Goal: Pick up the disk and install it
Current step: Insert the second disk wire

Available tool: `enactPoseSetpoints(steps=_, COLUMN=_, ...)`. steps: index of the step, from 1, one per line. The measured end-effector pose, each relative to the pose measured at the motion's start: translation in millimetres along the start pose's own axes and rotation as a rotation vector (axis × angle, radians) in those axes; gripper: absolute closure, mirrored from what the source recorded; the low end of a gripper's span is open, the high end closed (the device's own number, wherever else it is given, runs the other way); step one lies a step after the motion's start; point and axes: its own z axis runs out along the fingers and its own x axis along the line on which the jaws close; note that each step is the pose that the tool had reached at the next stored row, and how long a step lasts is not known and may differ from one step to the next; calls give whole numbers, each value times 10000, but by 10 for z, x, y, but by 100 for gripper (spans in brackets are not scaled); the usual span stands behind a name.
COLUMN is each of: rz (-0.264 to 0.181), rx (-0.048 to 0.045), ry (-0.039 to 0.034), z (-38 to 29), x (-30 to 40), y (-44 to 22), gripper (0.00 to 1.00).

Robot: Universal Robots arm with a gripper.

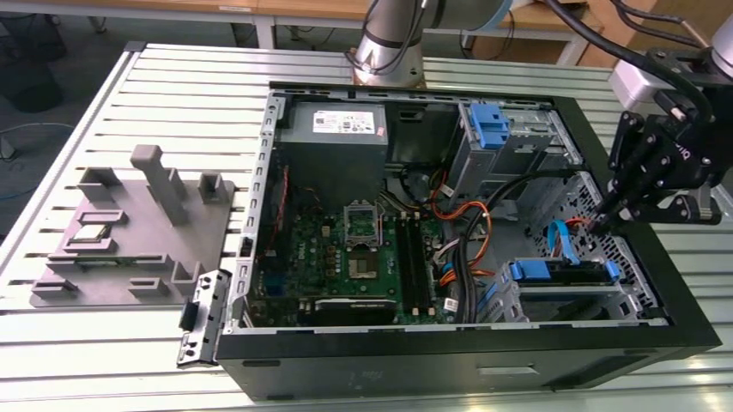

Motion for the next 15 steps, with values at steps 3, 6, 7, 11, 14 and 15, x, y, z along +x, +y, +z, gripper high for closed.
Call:
enactPoseSetpoints(steps=3, rz=-40, rx=-1, ry=1, z=1, x=17, y=15, gripper=76)
enactPoseSetpoints(steps=6, rz=-56, rx=-1, ry=4, z=2, x=42, y=18, gripper=76)
enactPoseSetpoints(steps=7, rz=-59, rx=-1, ry=5, z=2, x=51, y=19, gripper=76)
enactPoseSetpoints(steps=11, rz=-64, rx=2, ry=39, z=6, x=74, y=20, gripper=76)
enactPoseSetpoints(steps=14, rz=-65, rx=5, ry=82, z=7, x=88, y=22, gripper=76)
enactPoseSetpoints(steps=15, rz=-65, rx=6, ry=96, z=7, x=90, y=22, gripper=76)
